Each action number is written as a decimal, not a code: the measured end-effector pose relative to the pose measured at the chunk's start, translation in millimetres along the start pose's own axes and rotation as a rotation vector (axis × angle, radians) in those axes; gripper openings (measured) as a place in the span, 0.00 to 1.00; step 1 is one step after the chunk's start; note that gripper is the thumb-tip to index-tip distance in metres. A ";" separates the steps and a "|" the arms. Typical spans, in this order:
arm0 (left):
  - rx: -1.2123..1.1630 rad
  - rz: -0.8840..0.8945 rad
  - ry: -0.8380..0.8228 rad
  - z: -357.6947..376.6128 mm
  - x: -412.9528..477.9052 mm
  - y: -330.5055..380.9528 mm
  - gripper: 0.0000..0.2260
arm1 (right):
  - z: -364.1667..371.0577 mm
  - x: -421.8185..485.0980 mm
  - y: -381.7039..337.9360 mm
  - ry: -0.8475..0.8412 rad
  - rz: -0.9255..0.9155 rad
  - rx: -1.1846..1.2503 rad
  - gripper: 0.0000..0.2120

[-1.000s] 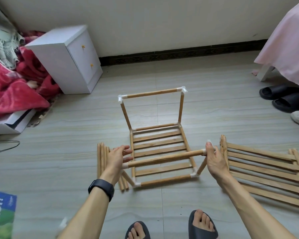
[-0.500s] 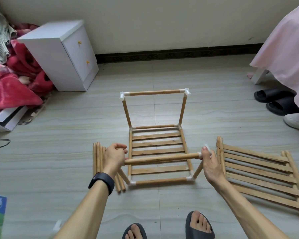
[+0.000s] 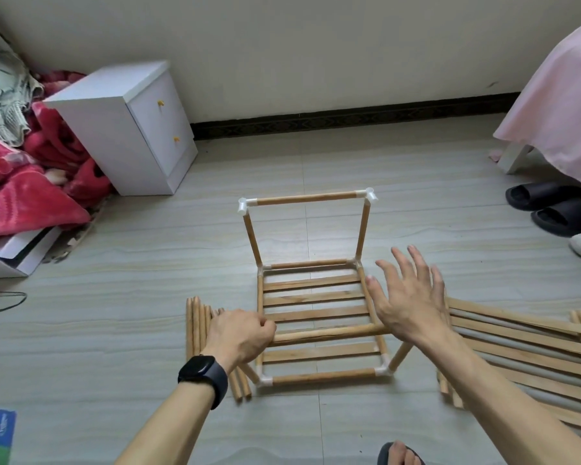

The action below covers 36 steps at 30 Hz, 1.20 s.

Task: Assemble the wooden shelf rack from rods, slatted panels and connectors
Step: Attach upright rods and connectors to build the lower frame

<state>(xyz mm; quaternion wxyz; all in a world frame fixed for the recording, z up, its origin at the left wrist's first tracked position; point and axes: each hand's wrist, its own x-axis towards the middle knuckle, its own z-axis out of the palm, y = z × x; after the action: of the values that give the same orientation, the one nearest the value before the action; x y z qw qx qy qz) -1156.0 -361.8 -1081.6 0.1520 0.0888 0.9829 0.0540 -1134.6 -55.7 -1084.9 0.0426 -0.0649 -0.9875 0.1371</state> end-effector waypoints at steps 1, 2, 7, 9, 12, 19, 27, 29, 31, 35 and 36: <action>-0.002 0.009 -0.022 0.4 0.6 -0.7 0.19 | 9.6 -2.1 3.4 -0.086 0.014 -0.037 0.33; -0.004 0.013 -0.039 1.7 0.1 -1.2 0.18 | 18.8 -6.3 6.6 -0.142 0.030 -0.066 0.34; -0.003 0.011 -0.009 5.5 -8.9 0.5 0.16 | 24.6 -13.5 11.6 -0.174 0.027 -0.082 0.33; -0.011 0.007 -0.006 4.2 -10.0 1.9 0.16 | 18.8 -13.1 9.6 -0.204 0.029 -0.061 0.32; -0.016 0.006 0.004 1.4 -9.6 2.8 0.16 | 8.3 -13.1 1.8 -0.193 0.031 -0.043 0.28; -0.045 0.013 0.006 2.1 -2.3 1.1 0.13 | 18.2 -42.9 -6.5 -0.136 0.082 -0.111 0.36; -0.450 -0.021 0.094 0.6 -0.7 25.2 0.10 | 16.3 -4.5 -4.2 0.072 0.180 -0.063 0.22; -0.719 0.008 0.075 0.6 -5.2 44.5 0.08 | 9.2 0.5 -5.7 0.124 0.308 0.029 0.25; -1.071 -0.016 -0.030 -0.7 -11.2 61.3 0.07 | 3.8 -8.9 -11.8 0.127 0.368 0.166 0.32; -1.426 -0.050 -0.228 1.3 -21.9 85.1 0.15 | 1.0 -57.9 -30.1 0.015 0.360 0.420 0.46; -1.462 -0.061 -0.259 3.3 -23.8 89.4 0.18 | 1.4 -70.4 -35.4 -0.023 0.360 0.483 0.49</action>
<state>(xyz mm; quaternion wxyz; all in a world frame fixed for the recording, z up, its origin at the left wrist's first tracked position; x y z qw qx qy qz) -1118.6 -278.5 -1066.0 0.2886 -0.0567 0.6723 0.6794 -1069.3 -99.7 -1081.1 0.0205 -0.2255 -0.8992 0.3743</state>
